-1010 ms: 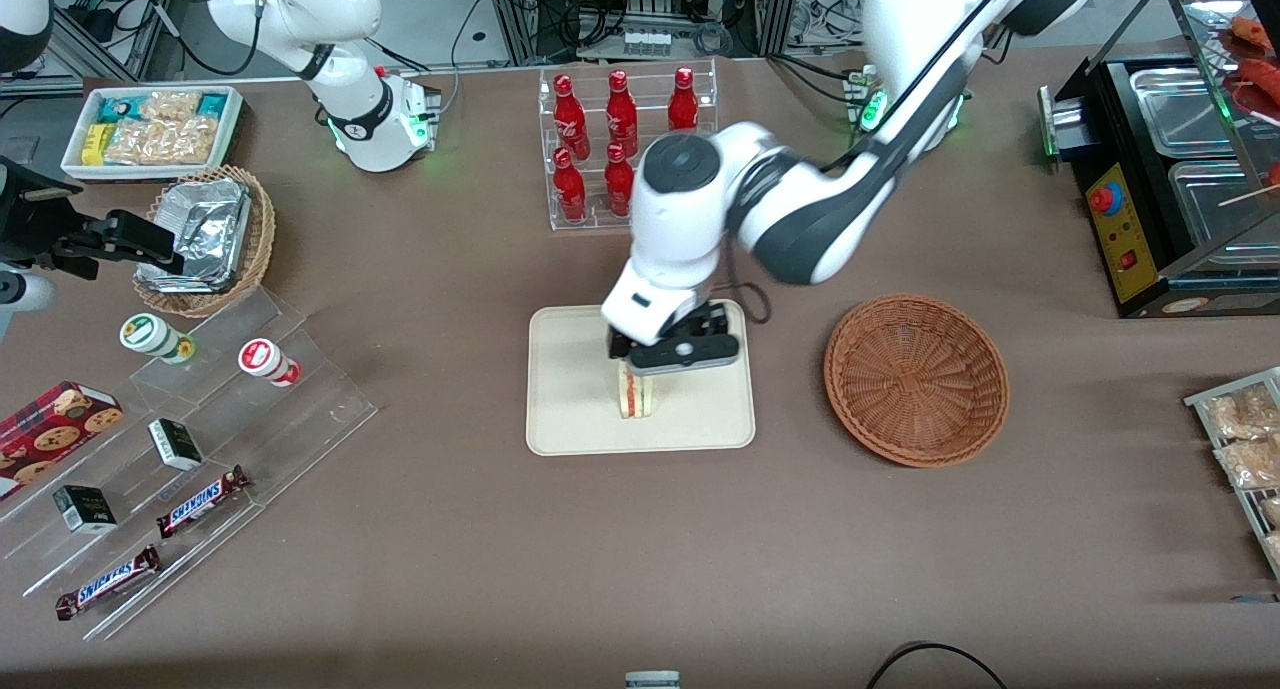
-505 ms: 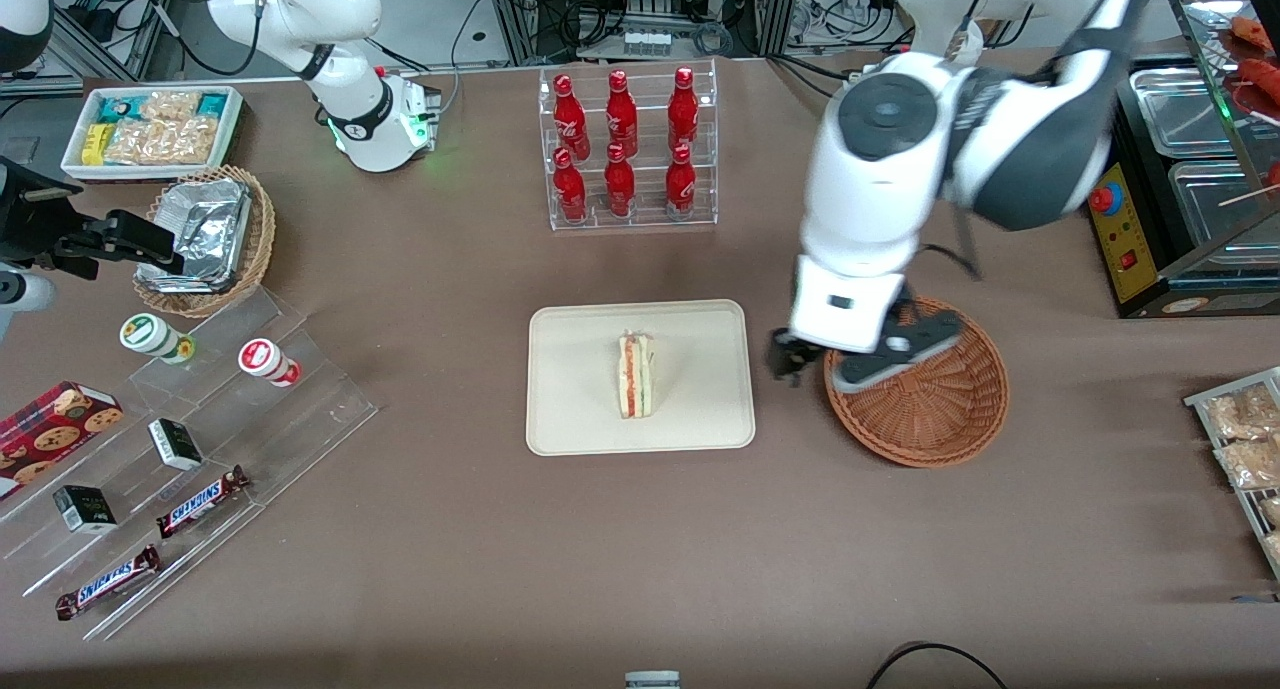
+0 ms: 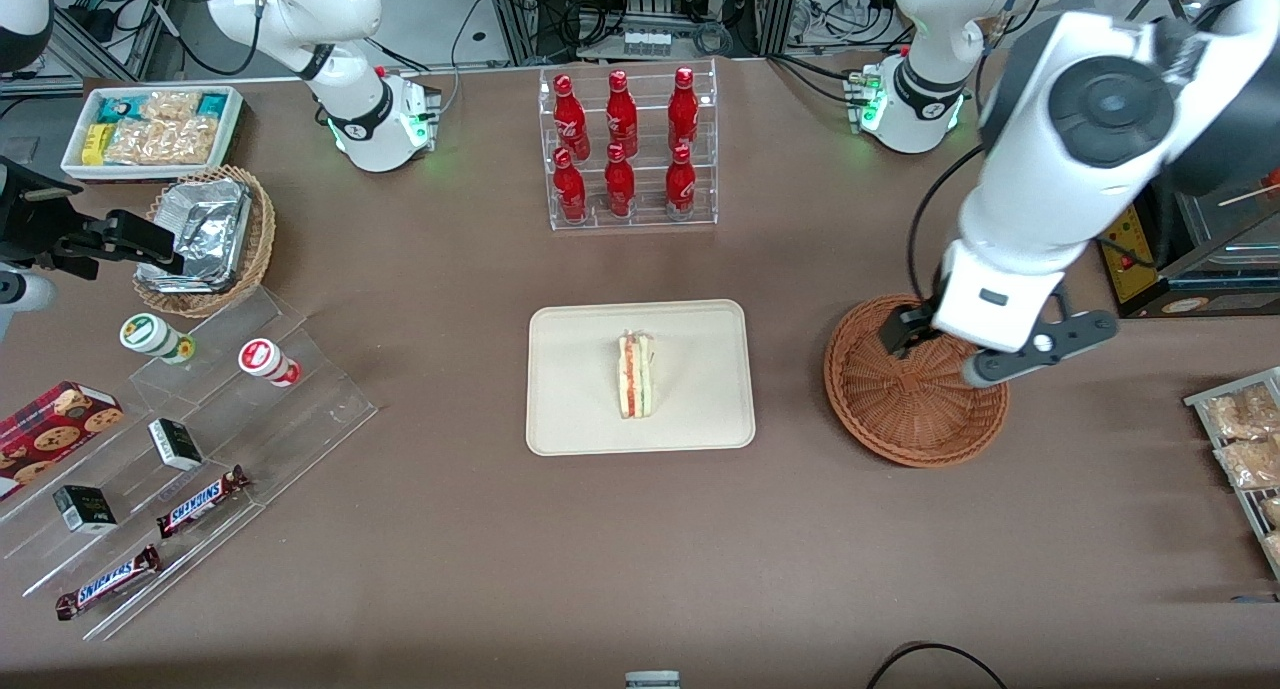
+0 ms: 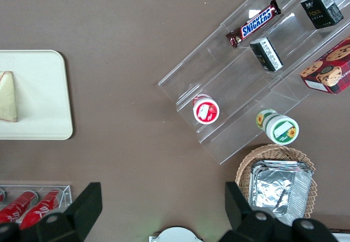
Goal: Place sandwich from basket to tray
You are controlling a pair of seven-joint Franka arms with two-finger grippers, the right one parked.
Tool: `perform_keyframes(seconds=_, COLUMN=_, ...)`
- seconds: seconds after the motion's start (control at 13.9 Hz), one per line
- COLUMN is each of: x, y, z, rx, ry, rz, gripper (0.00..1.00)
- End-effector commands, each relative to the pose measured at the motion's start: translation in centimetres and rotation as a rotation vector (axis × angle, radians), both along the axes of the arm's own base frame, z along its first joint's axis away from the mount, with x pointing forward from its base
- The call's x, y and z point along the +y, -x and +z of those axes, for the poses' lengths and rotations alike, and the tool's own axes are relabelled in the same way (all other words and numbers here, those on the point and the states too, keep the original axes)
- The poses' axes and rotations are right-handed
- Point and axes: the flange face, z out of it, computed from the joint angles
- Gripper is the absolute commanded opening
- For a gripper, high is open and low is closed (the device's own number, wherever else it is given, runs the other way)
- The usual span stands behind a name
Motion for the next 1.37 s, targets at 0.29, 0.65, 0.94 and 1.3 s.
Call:
perform_keyframes(seconds=0.29, x=13.2, y=3.7, z=3.2, rx=0.059, ry=0.061, rz=-0.186, gripper=1.00)
perform_keyframes(seconds=0.65, x=15.3, y=5.0, z=4.3, rx=0.070, ry=0.066, rz=-0.244, gripper=1.00)
perform_keyframes(seconds=0.94, x=17.5, y=5.0, z=4.5, rx=0.074, ry=0.071, rz=-0.299, gripper=1.00)
perform_keyframes(seconds=1.3, x=17.4, y=4.3, z=4.9, rx=0.062, ry=0.067, rz=-0.298, gripper=1.00)
